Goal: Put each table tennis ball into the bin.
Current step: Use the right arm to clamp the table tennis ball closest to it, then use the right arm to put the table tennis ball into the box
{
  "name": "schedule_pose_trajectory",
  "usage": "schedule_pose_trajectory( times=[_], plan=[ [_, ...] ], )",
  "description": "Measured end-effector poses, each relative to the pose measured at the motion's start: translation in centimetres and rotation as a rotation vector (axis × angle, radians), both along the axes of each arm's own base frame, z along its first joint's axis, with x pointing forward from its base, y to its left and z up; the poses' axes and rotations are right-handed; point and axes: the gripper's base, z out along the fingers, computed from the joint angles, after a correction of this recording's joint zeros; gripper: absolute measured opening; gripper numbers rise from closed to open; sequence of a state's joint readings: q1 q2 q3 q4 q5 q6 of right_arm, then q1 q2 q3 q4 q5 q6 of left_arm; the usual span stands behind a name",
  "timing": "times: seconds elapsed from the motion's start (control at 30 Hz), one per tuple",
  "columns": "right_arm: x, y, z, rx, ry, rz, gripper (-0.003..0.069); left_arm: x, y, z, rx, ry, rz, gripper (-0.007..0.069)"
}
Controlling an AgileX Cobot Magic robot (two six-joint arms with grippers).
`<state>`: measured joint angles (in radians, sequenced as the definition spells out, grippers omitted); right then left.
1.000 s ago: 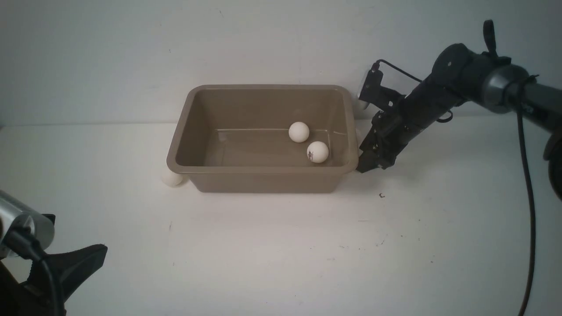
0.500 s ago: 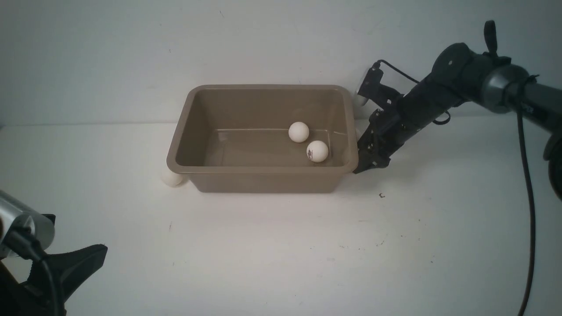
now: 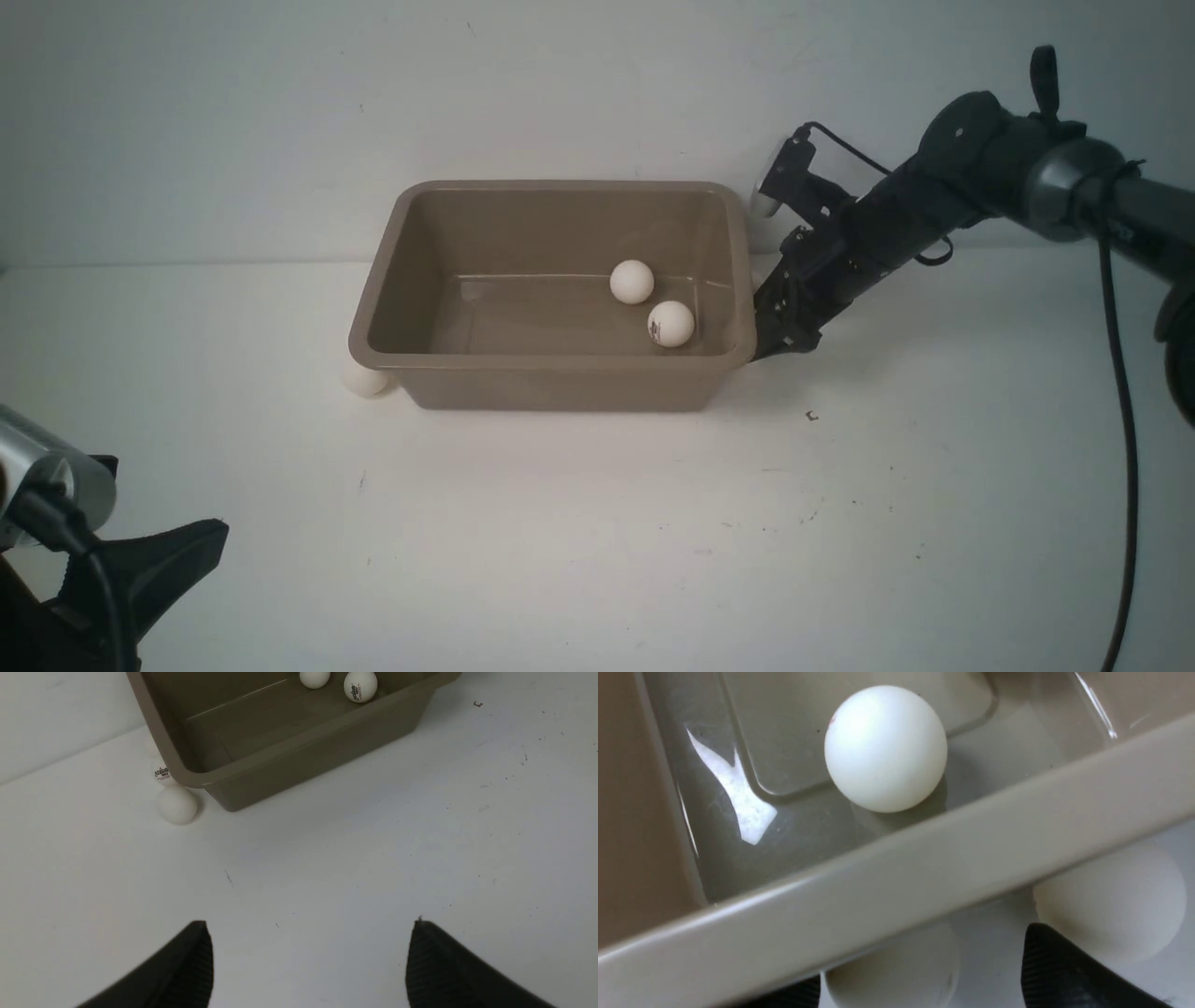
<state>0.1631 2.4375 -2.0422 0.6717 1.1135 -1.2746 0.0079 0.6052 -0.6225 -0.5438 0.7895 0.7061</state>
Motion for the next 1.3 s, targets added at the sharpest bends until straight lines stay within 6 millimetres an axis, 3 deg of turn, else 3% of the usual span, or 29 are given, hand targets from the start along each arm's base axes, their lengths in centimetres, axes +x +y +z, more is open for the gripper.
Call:
schedule_pose_trajectory(
  times=[0.2,0.37,0.6,0.8,0.93,1.07,1.3],
  plan=[
    [0.2,0.2,-1.8,0.024,0.033,-0.021,0.0487,0.0,0.0,0.0,0.0,0.0,0.0,0.0499],
    [0.5,0.2,-1.9,0.032,0.027,-0.05,0.0356,0.0,0.0,0.0,0.0,0.0,0.0,0.0499],
    [0.7,-0.2,-0.7,-0.034,0.023,-0.01,0.0359,0.0,0.0,0.0,0.0,0.0,0.0,0.0499],
    [2.2,-2.1,4.4,-0.029,-0.061,-0.061,0.0359,0.0,0.0,0.0,0.0,0.0,0.0,0.0499],
    [2.6,-2.4,7.5,0.014,-0.14,-0.085,0.0359,0.0,0.0,0.0,0.0,0.0,0.0,0.0499],
    [2.5,-1.2,9.1,0.113,-0.153,-0.085,0.0359,0.0,0.0,0.0,0.0,-0.002,0.001,0.0499],
    [1.2,3.8,9.2,0.189,-0.113,-0.014,0.0359,0.0,0.0,0.0,0.002,-0.005,0.001,0.0499]
  ],
)
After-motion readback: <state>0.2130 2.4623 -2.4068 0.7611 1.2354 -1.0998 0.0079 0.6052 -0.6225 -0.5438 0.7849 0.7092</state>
